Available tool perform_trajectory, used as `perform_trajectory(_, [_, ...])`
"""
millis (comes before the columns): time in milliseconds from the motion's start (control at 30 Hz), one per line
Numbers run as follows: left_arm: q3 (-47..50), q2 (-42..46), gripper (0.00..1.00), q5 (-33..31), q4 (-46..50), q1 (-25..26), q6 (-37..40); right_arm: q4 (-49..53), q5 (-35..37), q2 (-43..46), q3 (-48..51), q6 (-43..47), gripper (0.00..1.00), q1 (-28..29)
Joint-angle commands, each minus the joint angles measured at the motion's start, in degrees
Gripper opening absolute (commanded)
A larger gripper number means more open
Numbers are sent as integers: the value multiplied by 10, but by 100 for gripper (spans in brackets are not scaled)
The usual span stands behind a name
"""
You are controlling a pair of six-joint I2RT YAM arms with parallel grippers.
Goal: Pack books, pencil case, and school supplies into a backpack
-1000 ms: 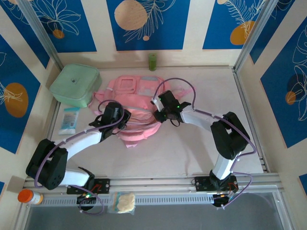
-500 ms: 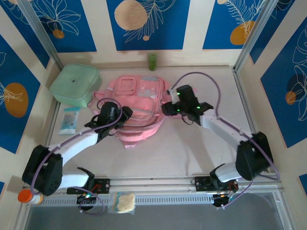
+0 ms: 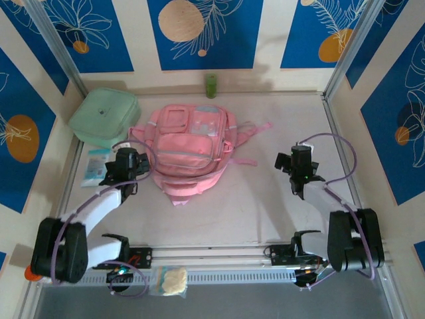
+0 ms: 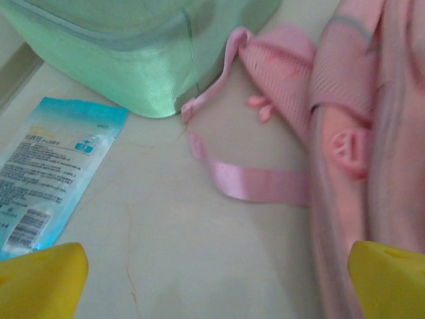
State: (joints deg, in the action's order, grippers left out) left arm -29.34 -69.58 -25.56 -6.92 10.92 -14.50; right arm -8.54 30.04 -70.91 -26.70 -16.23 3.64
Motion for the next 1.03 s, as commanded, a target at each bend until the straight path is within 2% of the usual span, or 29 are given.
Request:
perform_trajectory(0, [26, -52, 99, 12, -202, -12, 151, -208, -86, -45, 18, 52, 99, -16])
perform_trajectory(67, [47, -84, 99, 32, -292, -22, 169, -226, -133, -69, 5, 59, 99, -25])
perform_trajectory(133, [67, -114, 99, 90, -366, -45, 157, -292, -196, -90, 14, 86, 99, -32])
perform_trajectory(200, [94, -158, 99, 173, -456, -71, 146, -311, -238, -123, 9, 98, 99, -34])
perform_trajectory(267, [119, -212, 99, 230, -575, -77, 163, -419, -263, -172, 40, 115, 99, -28])
perform_trajectory(300, [123, -204, 99, 255, -565, -77, 168, -415, -257, -171, 42, 113, 99, -28])
perform_trajectory(333, [116, -191, 99, 258, -528, -78, 171, -356, -253, -157, 23, 111, 99, -31])
perform_trajectory(367, [103, -196, 99, 245, -510, -78, 166, -381, -272, -168, 26, 102, 99, -42])
perform_trajectory(433, [72, -197, 99, 229, -448, -77, 163, -362, -262, -162, 23, 103, 99, -39])
perform_trajectory(500, [81, -202, 99, 226, -476, -76, 164, -371, -253, -161, 28, 108, 99, -34])
perform_trajectory(1000, [78, -201, 99, 238, -468, -77, 168, -371, -263, -164, 25, 106, 99, -38])
